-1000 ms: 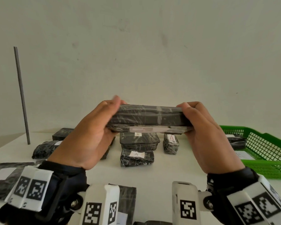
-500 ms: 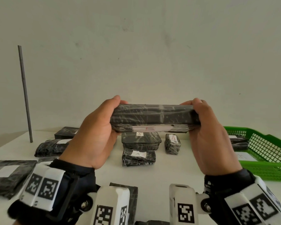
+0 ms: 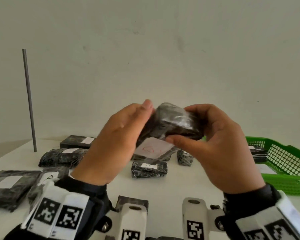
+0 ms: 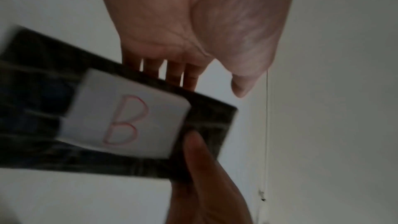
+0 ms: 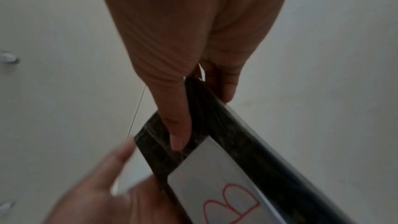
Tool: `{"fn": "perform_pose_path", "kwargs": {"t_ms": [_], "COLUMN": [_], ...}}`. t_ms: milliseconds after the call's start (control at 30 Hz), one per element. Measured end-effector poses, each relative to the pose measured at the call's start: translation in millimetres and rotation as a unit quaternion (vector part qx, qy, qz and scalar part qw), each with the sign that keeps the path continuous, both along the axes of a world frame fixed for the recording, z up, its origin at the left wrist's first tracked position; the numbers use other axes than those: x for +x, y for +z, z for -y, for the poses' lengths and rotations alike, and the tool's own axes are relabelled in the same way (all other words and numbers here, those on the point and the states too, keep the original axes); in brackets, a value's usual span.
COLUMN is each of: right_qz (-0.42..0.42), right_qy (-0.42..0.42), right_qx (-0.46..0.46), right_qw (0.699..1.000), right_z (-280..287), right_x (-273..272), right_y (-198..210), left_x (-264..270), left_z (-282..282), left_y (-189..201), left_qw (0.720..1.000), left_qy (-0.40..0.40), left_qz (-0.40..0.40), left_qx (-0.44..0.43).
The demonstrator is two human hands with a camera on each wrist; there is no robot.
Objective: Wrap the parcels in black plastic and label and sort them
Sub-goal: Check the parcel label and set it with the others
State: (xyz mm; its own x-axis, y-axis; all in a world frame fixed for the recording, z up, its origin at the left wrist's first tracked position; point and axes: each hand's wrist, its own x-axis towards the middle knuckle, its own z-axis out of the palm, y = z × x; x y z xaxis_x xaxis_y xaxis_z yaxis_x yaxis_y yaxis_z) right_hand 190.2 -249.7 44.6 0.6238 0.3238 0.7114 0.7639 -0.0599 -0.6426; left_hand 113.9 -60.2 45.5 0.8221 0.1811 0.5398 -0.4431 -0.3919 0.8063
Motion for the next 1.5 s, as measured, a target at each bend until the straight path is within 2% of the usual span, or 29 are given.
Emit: {"fn": "perform_pose_path", "kwargs": {"t_ms": [67,133,200,233,300,333,367,433,500,567,667,767,933,1033,1133,1300,1500], "right_qz": [0.021,0.028,0.026,-0.001,-0.102,-0.147,-0.153,-0.101,-0.113,-0.120,-0.124,-0.136,-0.170,-0.192,-0.210,-0.222,-0.224], "right_qy": [-0.015,-0.032,-0.024,0.016,0.144,0.180,0.194,0.143,0.096,0.124,0.157,0.143,0.172,0.162,0.174,0.224,0.213], "right_qx": [0.010,0.010,-0.030,-0.041,-0.003,0.019,0.024,0.008,0.033,0.079,0.084,0.091,0.109,0.114,0.121,0.147,0.119], "right_qw": [1.000,0.999,0.999,0.999,0.984,0.973,0.969,0.984,0.988,0.982,0.976,0.976,0.964,0.961,0.954,0.938,0.943], "right_z": [-9,-15,-19,-20,-23,-24,-24,-26,-29,-25,-25,-28,-29,-30,-30,-32,-30], "right_x": [-5,-9,-16,-19,-24,-24,-24,-23,-23,-17,-18,-17,-24,-25,-21,-20,-17], "right_y": [-4,-6,-5,-5,-4,-4,-5,-6,-7,-12,-7,-7,-2,-2,-4,-2,-3], "left_x": [-4,-6,-5,-4,-2,-1,-1,-2,-1,-1,-2,-2,-2,2,1,7,9], "left_z": [10,15,17,17,15,14,14,16,19,23,26,28,28,24,25,22,19], "left_y": [2,2,1,0,-1,-1,0,1,-1,-1,1,1,1,-3,-1,-3,-4], "left_qw": [0.999,0.999,0.998,0.998,0.993,0.991,0.989,0.988,0.989,0.987,0.985,0.986,0.990,0.972,0.987,0.986,0.988], "left_qy": [-0.037,-0.010,-0.003,-0.011,-0.046,-0.062,-0.072,-0.077,-0.076,-0.087,-0.094,-0.093,-0.071,-0.109,-0.089,-0.098,-0.102], "left_qz": [0.006,0.033,0.032,0.034,0.048,0.048,0.048,0.052,0.054,0.055,0.067,0.072,0.069,0.062,0.055,0.047,0.040], "left_qx": [0.007,-0.030,-0.047,-0.061,-0.095,-0.107,-0.117,-0.120,-0.119,-0.126,-0.125,-0.118,-0.099,-0.199,-0.126,-0.128,-0.111]}}
